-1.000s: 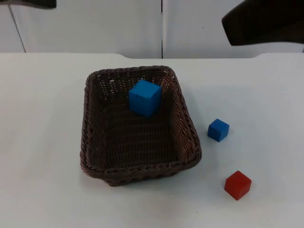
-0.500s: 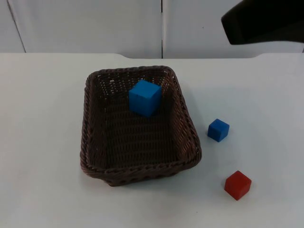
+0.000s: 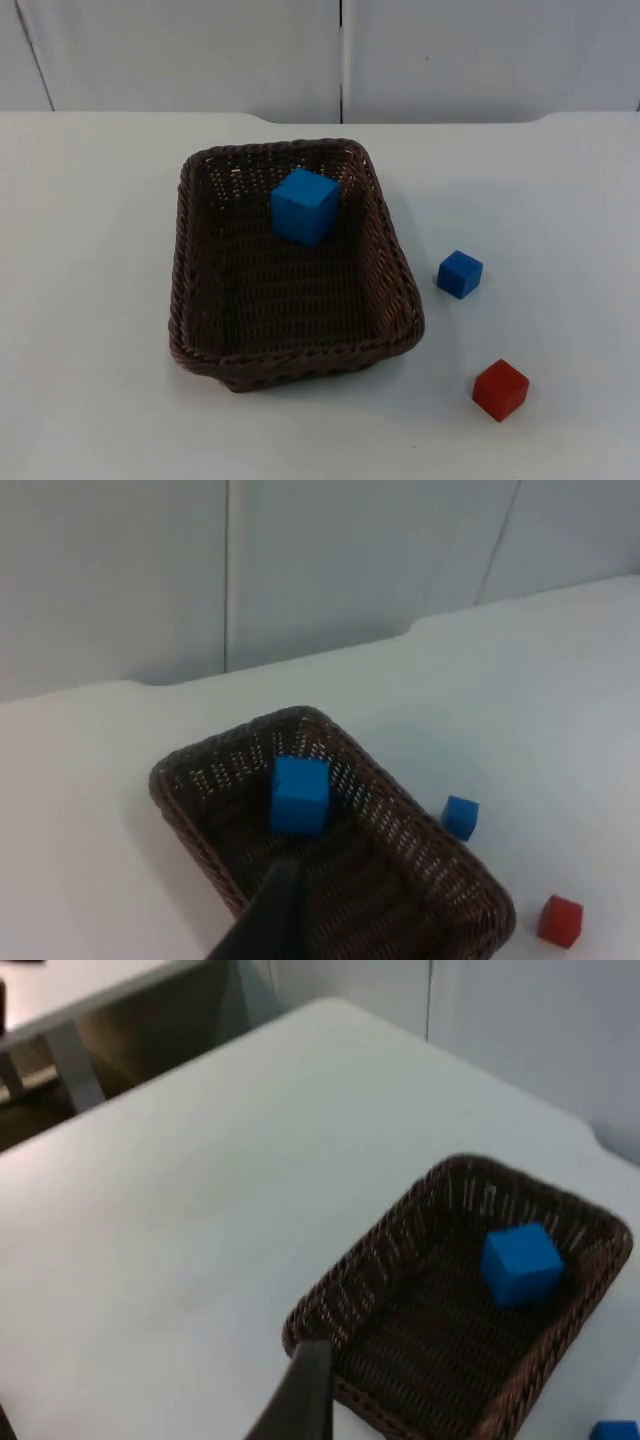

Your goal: Pick up the basket with the left hand and place the largest block into the basket with the right hand.

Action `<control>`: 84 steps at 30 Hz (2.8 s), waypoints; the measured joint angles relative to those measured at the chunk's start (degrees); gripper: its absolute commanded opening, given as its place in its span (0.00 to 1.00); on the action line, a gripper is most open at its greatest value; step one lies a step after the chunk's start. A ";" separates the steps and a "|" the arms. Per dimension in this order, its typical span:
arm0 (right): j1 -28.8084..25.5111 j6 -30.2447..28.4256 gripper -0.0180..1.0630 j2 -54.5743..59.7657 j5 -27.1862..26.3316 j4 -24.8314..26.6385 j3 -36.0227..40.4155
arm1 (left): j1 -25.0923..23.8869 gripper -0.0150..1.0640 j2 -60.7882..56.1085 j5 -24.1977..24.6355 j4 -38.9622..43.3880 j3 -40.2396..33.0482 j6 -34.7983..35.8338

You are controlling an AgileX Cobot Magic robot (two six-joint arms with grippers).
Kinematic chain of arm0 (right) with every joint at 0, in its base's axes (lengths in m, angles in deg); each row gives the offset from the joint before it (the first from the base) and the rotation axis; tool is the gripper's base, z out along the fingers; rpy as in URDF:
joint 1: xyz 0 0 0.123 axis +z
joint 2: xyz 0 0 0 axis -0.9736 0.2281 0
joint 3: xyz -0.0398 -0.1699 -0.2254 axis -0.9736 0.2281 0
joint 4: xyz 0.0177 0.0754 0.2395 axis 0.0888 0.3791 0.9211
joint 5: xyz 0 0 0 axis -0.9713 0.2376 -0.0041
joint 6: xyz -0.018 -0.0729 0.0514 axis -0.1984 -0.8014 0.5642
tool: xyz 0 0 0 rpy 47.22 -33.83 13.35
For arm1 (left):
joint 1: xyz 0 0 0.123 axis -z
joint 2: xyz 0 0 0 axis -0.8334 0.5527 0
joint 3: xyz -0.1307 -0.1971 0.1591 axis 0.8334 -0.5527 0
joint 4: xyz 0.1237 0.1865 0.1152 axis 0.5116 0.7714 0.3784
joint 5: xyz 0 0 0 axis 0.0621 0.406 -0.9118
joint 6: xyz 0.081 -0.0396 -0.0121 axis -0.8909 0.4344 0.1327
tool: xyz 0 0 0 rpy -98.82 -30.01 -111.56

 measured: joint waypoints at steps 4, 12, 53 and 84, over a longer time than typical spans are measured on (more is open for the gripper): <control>0.00 -0.10 0.79 -7.98 0.43 0.00 3.95 | 1.71 0.99 -2.67 2.07 7.84 0.00 5.67; 0.00 -0.21 0.79 -19.56 1.87 -0.99 11.33 | 1.71 0.99 -10.10 4.45 12.53 -0.66 8.15; 0.00 3.16 0.79 -46.52 27.82 -8.55 15.93 | 1.71 0.99 -30.93 18.10 26.17 -14.53 21.11; 0.00 0.33 0.79 -46.52 30.41 -4.27 21.16 | 1.71 0.99 -30.93 18.79 25.95 -14.90 20.08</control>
